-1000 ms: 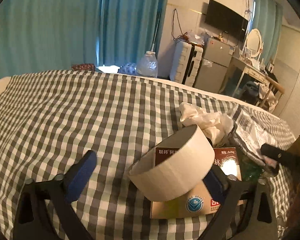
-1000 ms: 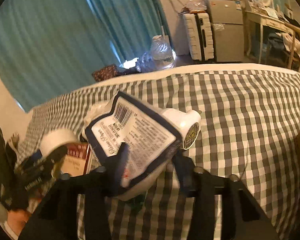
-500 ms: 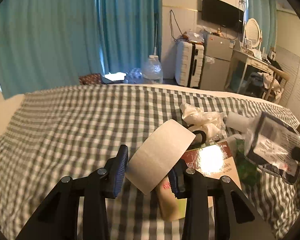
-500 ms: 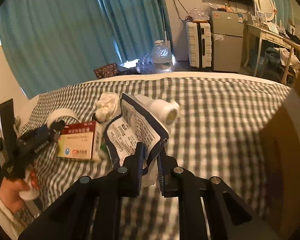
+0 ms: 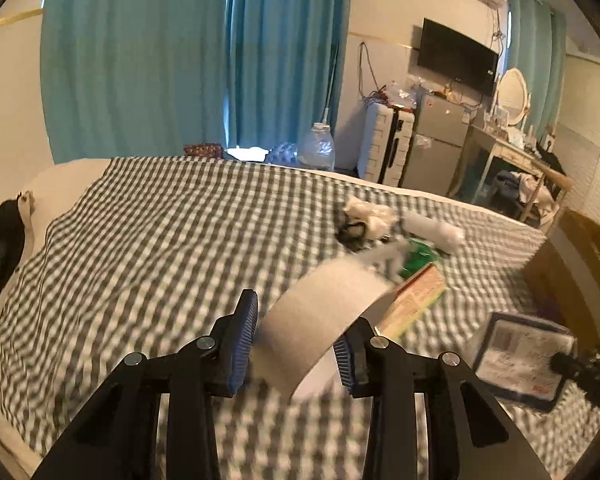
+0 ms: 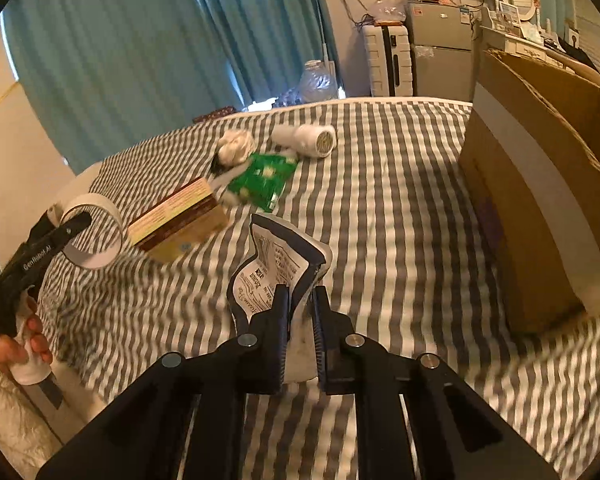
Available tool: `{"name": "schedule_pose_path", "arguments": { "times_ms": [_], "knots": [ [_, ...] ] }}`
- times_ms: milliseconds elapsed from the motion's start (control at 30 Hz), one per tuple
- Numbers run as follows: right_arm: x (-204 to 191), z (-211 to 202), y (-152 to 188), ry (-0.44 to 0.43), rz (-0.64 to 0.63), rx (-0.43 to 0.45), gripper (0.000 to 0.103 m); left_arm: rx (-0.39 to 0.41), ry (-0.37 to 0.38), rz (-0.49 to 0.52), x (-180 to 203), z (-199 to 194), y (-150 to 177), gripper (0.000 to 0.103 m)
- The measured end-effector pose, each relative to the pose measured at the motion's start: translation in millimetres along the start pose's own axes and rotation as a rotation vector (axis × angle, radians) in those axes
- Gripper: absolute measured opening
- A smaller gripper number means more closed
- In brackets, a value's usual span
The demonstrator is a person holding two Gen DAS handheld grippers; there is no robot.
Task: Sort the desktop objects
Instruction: 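Lift and carry the tape roll and white bag with both tools to the box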
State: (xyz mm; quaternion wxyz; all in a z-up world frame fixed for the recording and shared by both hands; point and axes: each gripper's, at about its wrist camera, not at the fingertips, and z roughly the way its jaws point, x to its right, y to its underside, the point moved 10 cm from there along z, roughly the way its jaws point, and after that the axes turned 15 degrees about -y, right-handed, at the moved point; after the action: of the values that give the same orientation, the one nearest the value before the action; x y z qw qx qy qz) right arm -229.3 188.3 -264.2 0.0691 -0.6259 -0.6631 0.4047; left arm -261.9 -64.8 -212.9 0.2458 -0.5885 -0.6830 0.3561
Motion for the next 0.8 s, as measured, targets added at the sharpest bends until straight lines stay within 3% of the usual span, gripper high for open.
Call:
{"name": "schedule_pose_path", "arguments": {
  "times_ms": [200,267,300,500,600,633,667,733,800],
  "knots": [
    [-20.5,-23.8,23.7,-0.009,-0.015,-0.008,0.011,-0.004,0.037,0.051,25.7,-40.0,19.5,0.036],
    [-25.6,-32.0,29.9,-0.01,-0.018,-0.007,0.011,-0.017,0.058,0.072,34.2,-49.6,25.2,0.021],
    [-28.7,-38.1,31.9,-0.008,-0.023,0.0,0.011,-0.022,0.058,0.078,36.3,-53.0,28.1,0.019],
    [-41.6,-57.7,32.9,-0.013,-0.039,0.025,0.011,-0.018,0.079,0.146,53.1,-75.0,39.1,0.017],
    [-41.3,-64.0,36.6,-0.01,-0.036,0.029,0.011,-0.044,0.03,0.206,58.8,-67.6,50.8,0.021],
    [-40.6,-65.6,38.2,-0.01,-0.036,0.028,0.011,-0.083,0.042,0.205,60.5,-60.2,58.0,0.033],
    [-39.8,-66.1,39.6,-0.009,-0.036,0.027,0.011,-0.125,0.06,0.202,60.8,-51.9,64.9,0.06],
    [-37.9,-67.7,42.7,-0.003,-0.032,0.027,0.011,-0.163,0.045,0.205,63.7,-38.9,75.4,0.087],
    [-34.6,-67.4,43.3,-0.003,-0.024,0.026,0.011,-0.153,0.022,0.232,69.0,-30.5,78.4,0.09]
  ]
}}
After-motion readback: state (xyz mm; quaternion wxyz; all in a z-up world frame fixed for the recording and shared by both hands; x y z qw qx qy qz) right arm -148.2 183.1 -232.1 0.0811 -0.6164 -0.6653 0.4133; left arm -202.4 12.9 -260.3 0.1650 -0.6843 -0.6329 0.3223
